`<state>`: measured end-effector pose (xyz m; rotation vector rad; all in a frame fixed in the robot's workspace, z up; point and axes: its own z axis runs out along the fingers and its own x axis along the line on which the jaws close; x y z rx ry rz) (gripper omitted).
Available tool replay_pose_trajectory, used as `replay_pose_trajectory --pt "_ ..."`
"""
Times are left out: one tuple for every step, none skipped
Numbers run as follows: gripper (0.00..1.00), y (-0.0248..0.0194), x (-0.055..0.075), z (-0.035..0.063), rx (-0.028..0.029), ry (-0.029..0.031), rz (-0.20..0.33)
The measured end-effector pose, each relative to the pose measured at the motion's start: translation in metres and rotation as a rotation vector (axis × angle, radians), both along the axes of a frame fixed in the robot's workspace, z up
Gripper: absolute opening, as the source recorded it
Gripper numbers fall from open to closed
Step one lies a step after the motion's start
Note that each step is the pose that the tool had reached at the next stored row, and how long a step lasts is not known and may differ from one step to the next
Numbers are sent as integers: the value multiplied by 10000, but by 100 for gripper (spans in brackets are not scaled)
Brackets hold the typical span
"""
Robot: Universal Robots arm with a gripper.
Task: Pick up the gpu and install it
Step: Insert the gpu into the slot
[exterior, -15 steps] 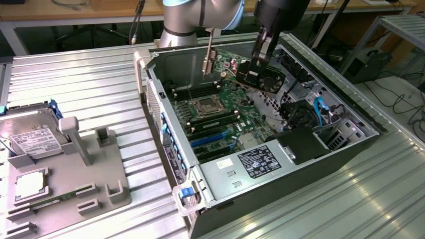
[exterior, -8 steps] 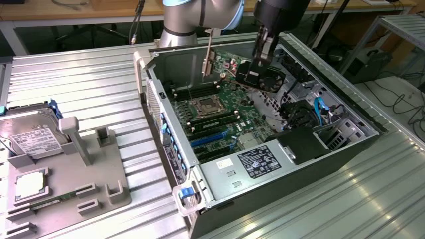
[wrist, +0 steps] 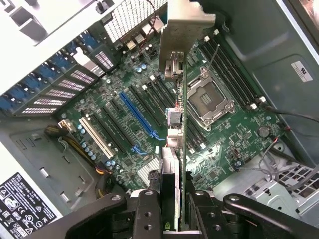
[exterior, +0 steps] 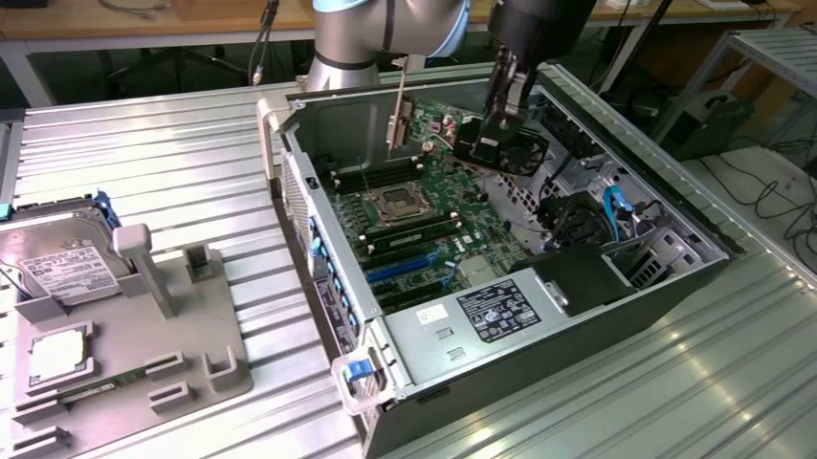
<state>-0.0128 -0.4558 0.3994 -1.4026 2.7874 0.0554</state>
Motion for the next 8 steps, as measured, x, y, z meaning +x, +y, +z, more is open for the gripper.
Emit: replay_pose_trajectory --pt "27 0 0 0 0 0 57" --pt "27 0 0 0 0 0 116" --pt "27 -1 0 0 0 0 231" --pt "27 -1 0 0 -1 0 311" --pt "27 -1 0 0 -1 0 376" --pt "27 -1 0 0 0 0 453" --pt "27 -1 0 0 -1 0 556" --pt "27 -1 0 0 0 0 627"
